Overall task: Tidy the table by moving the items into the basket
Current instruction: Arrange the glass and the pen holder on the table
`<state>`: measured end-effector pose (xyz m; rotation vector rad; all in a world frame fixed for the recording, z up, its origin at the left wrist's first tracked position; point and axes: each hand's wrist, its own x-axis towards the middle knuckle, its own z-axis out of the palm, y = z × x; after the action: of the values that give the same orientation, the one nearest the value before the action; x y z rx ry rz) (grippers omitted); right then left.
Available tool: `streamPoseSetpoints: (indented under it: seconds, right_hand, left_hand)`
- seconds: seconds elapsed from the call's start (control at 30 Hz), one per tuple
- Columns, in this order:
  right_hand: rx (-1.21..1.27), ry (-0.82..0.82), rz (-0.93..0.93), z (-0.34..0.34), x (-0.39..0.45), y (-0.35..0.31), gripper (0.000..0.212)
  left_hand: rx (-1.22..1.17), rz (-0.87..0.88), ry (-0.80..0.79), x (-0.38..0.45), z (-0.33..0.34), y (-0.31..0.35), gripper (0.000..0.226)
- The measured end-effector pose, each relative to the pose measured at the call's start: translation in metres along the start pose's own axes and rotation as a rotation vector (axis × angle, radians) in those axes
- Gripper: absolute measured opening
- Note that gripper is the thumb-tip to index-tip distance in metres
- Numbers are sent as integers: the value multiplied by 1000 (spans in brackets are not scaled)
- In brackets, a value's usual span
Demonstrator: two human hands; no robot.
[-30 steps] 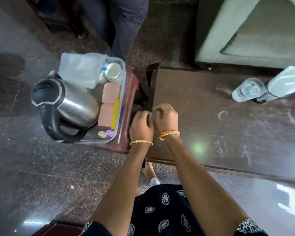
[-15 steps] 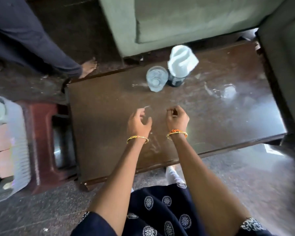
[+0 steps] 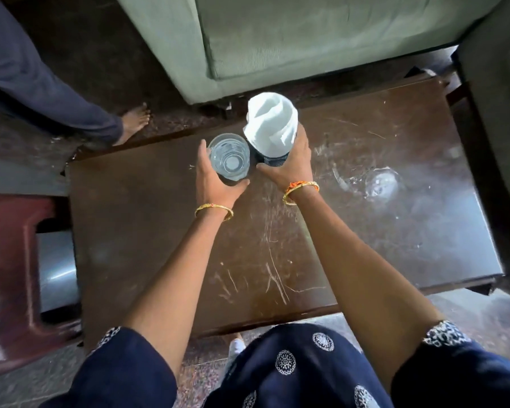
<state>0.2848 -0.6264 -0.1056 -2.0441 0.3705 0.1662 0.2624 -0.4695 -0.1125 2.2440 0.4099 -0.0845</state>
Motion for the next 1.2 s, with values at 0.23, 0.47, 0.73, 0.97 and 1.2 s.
streamPoseSetpoints:
  seconds: [0.23,0.47,0.73,0.97,1.2]
  right_hand:
    - [94,63,-107,4,13,9,95]
    - [99,114,-123,3,13,10,91]
    - [144,163,-197,-17,-5,-4,89]
    - [137,177,-70,-27,-66,34,87]
    - [105,143,16,-26,-109,61,85]
  left_hand:
    - [-10,-21,48,14,11,-3,114]
    - [16,-2,188,17,17,5,88]
    - [-23,44,170,-25,9,5,78]
    - [-26,10,128,-96,3,-7,81]
    - [-12,-29,91,-130,5,-18,82]
